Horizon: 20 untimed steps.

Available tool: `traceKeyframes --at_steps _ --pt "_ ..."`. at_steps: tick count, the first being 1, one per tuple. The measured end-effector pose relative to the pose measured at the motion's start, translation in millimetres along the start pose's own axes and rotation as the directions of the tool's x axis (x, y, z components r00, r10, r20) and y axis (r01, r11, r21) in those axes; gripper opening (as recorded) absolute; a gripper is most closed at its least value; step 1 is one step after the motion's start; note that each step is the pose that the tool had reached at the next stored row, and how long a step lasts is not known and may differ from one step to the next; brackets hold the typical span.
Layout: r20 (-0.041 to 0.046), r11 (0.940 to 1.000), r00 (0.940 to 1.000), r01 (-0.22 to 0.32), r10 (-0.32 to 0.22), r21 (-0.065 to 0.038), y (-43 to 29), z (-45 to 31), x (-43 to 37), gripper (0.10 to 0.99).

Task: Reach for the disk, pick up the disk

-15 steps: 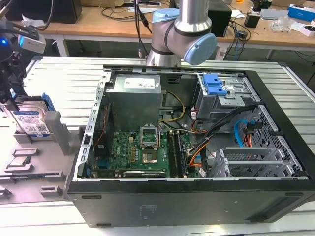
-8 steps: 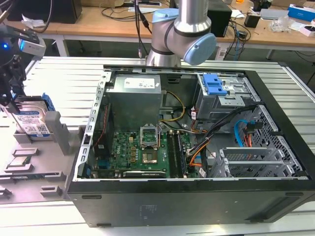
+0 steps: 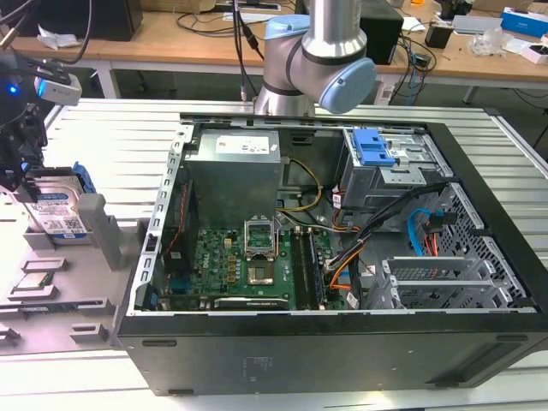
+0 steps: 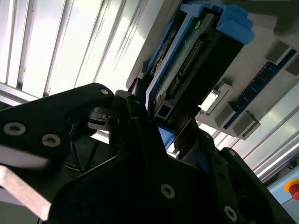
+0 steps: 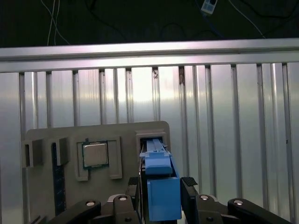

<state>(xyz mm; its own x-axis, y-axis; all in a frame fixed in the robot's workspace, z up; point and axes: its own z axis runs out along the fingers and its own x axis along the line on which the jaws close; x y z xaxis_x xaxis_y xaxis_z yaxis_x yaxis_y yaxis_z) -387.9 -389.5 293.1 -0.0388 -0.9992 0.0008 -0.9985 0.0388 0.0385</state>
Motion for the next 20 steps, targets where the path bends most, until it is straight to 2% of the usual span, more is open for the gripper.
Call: traceKeyframes --at_steps 8,9,11,20 --pt "-0.0007 1.0000 1.0000 0.000 0.000 0.000 0.0 0.1 0.0 0.482" --pt "-0.0007 1.0000 1.0000 0.000 0.000 0.000 0.0 0.1 0.0 0.467" --pt "-0.0010 1.0000 1.0000 0.000 0.000 0.000 0.0 0.1 0.0 0.369" --pt "-0.0035 1.0000 1.0000 0.000 0.000 0.000 0.0 0.1 0.0 0.369"
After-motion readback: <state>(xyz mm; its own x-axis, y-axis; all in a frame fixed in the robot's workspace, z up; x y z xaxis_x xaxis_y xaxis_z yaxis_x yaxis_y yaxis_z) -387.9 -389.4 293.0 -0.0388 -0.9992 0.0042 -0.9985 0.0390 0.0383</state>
